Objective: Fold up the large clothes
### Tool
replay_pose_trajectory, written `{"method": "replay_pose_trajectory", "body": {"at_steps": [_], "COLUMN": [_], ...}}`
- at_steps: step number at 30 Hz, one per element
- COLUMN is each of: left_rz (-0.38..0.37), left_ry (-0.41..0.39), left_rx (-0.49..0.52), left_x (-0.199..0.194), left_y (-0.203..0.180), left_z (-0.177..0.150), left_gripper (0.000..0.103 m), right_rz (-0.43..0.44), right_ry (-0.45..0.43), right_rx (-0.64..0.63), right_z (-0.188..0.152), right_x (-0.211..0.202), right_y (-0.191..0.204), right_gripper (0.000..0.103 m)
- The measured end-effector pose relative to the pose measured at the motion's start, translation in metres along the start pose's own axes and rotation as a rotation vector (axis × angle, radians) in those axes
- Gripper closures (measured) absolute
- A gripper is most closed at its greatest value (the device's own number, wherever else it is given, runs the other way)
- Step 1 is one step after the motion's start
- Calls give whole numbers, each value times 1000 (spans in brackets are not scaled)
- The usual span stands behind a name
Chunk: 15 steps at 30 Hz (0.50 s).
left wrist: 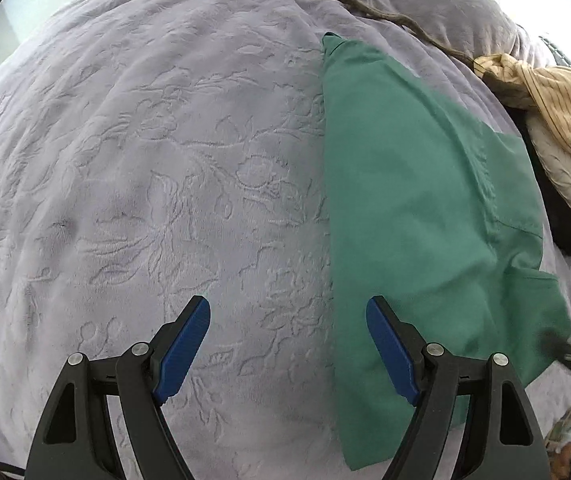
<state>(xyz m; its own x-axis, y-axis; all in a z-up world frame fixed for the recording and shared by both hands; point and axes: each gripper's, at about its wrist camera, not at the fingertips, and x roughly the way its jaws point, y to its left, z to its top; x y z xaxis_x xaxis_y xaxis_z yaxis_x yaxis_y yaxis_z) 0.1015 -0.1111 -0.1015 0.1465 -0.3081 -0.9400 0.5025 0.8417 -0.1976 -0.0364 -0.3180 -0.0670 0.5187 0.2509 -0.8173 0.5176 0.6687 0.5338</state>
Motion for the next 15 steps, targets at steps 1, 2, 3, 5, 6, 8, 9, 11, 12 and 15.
{"method": "replay_pose_trajectory", "body": {"at_steps": [1, 2, 3, 5, 6, 8, 9, 11, 12, 15], "left_rz": [-15, -37, -52, -45, -38, -47, -63, -70, -63, -57], "left_ry": [-2, -7, -19, -35, -42, -34, -26, -19, -23, -27], "left_rx": [-3, -5, 8, 47, 73, 96, 92, 78, 74, 73], "left_x": [-3, -4, -6, -9, -8, -2, 2, 8, 12, 13], "left_y": [-2, -3, -7, -18, -23, -30, -31, -30, -30, -30], "left_z": [1, 4, 6, 9, 8, 5, 3, -4, -8, -11], "left_gripper": [22, 22, 22, 22, 22, 22, 21, 11, 10, 10], "right_rz": [-8, -32, -60, -92, -115, -142, -143, -115, -87, 4], "right_ry": [-23, -51, -71, -45, -23, 28, 62, 98, 89, 31], "right_rx": [-21, -57, -75, -48, -22, 43, 90, 171, 218, 345], "right_z": [3, 5, 4, -2, -9, -26, -35, -48, -51, -56], "right_x": [-7, -17, -27, -30, -28, -18, -6, 6, 8, -13], "right_y": [3, 6, 6, -10, -22, -47, -63, -84, -90, -105], "right_gripper": [99, 99, 99, 99, 99, 99, 99, 98, 98, 68]}}
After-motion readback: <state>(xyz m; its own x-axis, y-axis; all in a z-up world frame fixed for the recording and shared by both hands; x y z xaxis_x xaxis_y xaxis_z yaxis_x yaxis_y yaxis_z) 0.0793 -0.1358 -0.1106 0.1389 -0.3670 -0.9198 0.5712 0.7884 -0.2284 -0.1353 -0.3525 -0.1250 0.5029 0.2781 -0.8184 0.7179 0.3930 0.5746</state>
